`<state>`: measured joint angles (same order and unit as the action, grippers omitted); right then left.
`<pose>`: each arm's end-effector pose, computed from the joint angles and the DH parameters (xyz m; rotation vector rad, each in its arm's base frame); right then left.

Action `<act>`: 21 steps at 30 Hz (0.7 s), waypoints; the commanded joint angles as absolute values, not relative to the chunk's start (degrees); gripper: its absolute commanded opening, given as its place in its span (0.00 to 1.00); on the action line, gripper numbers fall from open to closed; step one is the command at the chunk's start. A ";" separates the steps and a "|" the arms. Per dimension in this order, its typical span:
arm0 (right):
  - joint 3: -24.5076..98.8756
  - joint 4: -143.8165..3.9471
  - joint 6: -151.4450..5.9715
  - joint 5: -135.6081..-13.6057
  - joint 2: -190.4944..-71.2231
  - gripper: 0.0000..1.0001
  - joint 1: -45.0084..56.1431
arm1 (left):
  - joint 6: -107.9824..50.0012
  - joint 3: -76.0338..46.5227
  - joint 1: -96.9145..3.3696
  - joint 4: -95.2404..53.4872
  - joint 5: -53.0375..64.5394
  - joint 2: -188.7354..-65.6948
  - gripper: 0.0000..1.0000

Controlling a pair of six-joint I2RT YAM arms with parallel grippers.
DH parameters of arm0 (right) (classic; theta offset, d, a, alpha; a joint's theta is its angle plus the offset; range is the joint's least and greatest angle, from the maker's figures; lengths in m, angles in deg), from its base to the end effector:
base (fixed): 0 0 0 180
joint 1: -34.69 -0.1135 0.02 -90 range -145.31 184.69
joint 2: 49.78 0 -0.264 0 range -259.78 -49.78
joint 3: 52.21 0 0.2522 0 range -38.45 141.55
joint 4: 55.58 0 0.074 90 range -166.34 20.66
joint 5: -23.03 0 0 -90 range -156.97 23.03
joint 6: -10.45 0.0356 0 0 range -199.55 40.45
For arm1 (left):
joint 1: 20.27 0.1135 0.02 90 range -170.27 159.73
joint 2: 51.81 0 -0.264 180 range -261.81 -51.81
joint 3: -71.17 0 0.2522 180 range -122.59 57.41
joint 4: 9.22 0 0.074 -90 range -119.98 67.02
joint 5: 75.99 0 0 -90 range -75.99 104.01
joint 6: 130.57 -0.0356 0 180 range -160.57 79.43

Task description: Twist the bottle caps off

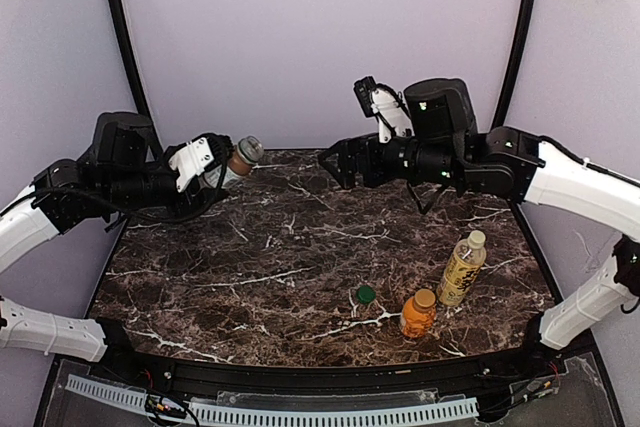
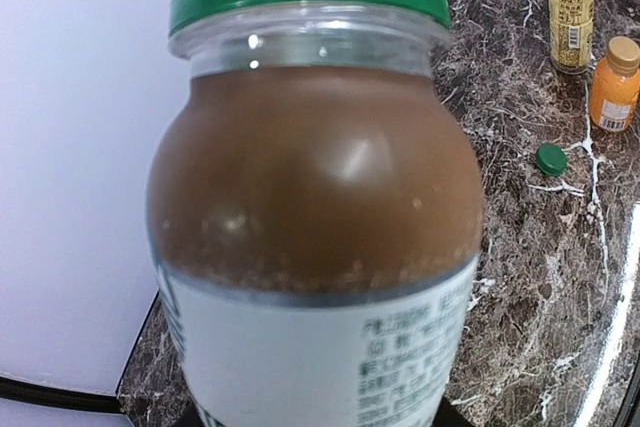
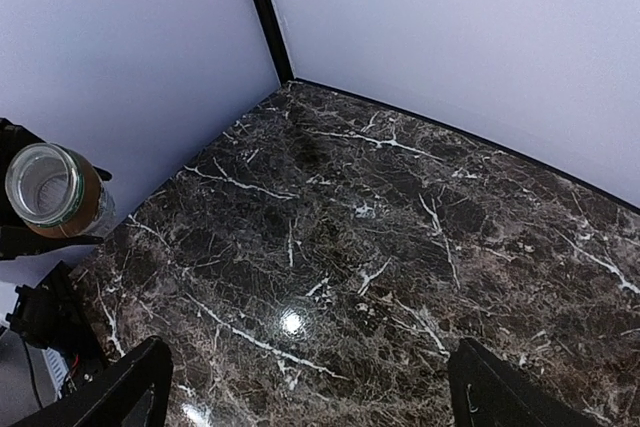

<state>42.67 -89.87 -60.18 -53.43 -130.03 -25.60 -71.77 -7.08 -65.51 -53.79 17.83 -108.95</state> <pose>0.1666 0.2752 0.4008 -0.5321 1.8959 0.7067 0.1513 -0.1492 0.3825 1.1910 1.5824 -0.0932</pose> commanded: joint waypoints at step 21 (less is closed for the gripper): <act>53.26 -63.94 -74.40 -85.01 -142.77 0.79 -29.85 | -60.89 -12.02 -65.00 -57.19 -3.80 -108.51 0.19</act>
